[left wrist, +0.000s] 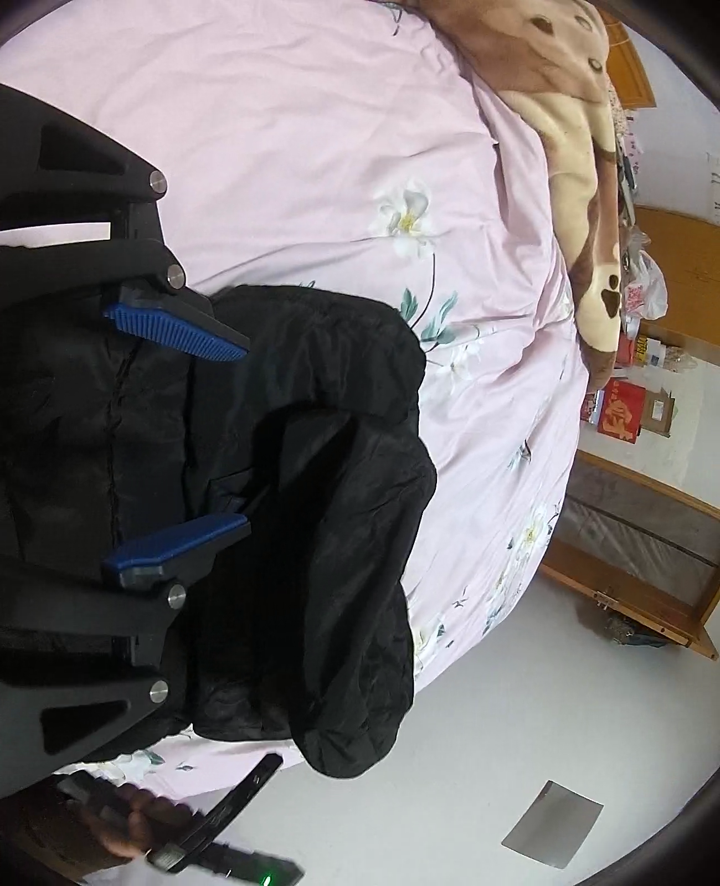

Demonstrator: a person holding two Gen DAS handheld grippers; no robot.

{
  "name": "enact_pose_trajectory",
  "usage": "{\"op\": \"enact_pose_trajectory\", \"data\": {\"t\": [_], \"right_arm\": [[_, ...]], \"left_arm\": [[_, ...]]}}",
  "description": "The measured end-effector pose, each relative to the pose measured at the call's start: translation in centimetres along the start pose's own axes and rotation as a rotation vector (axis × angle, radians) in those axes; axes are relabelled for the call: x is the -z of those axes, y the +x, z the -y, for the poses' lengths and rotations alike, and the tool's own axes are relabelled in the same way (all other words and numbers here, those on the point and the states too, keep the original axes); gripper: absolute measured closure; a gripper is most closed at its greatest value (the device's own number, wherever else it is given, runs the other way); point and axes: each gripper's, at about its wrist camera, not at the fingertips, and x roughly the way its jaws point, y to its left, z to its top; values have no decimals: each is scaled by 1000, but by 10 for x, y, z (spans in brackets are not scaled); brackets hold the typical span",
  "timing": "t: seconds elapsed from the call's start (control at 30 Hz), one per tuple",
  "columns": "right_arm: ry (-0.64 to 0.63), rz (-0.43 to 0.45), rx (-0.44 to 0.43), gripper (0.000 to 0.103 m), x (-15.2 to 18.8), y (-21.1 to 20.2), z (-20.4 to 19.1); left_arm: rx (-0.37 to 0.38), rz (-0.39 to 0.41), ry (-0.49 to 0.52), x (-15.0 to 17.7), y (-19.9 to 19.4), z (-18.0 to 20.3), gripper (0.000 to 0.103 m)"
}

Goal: Fold large clothes
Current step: 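Lift the jacket with both tools and fold it over toward the hood, then lower the folded jacket onto the bed and open both tools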

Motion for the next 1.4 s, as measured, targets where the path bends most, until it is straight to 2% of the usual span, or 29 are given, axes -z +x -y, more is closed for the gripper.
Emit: {"op": "enact_pose_trajectory", "data": {"t": [0.03, 0.1, 0.13, 0.23, 0.3, 0.37, 0.5, 0.6, 0.67, 0.73, 0.77, 0.8, 0.9, 1.0, 1.07, 1.1, 1.17, 1.23, 1.3, 1.4], "right_arm": [[-5, 0, -51, 70, -3, -6, -7], [-33, -11, -131, 48, -10, -12, -26], [-66, 0, -138, 46, -13, -15, -37], [-320, 100, -44, 45, -20, -29, -81], [-517, 80, -25, 32, -15, -24, -110], [-681, 91, 34, 31, -4, -19, -131], [-1116, 130, 207, 30, 28, 10, -173], [-1253, 123, 297, 30, 34, 42, -178], [-1251, 126, 336, 30, 28, 55, -176], [-1188, 144, 336, 32, 15, 61, -174], [-1146, 154, 324, 45, 8, 62, -175], [-1077, 151, 300, 72, -3, 62, -172], [-919, 146, 292, 95, -26, 62, -169], [-805, 227, 315, 95, -41, 45, -169], [-746, 272, 302, 95, -45, 32, -171], [-717, 269, 257, 95, -43, 25, -172], [-709, 229, 211, 95, -31, 23, -176], [-746, 190, 168, 95, -8, 23, -182], [-743, 116, 83, 96, 12, 27, -187], [-714, -6, -8, 96, 39, 36, -188]], "left_arm": [[13, -6, -9, -1, 2, 1, 46], [43, -9, -10, -4, 6, 7, 45], [52, -16, -3, -4, 8, 11, 42], [61, -13, 11, -6, 9, 18, 35], [55, -36, 32, -8, 13, 20, 32], [61, -40, 37, -10, 15, 19, 32], [105, -58, 20, -21, 24, 15, 30], [152, -69, -13, -31, 35, 14, 30], [139, -50, -22, -36, 37, 14, 30], [130, -34, 6, -39, 38, 18, 30], [127, -35, 29, -41, 41, 21, 30], [141, -45, 39, -43, 44, 22, 30], [228, -62, -23, -56, 53, 18, 30], [287, -52, -99, -74, 68, 10, 30], [271, -27, -107, -87, 76, 8, 30], [248, -2, -105, -93, 77, 7, 30], [145, 86, -130, -108, 76, -2, 30], [132, 112, -172, -113, 76, -13, 30], [98, 83, -222, -107, 78, -27, 30], [-20, 28, -248, -88, 78, -47, 30]]}}
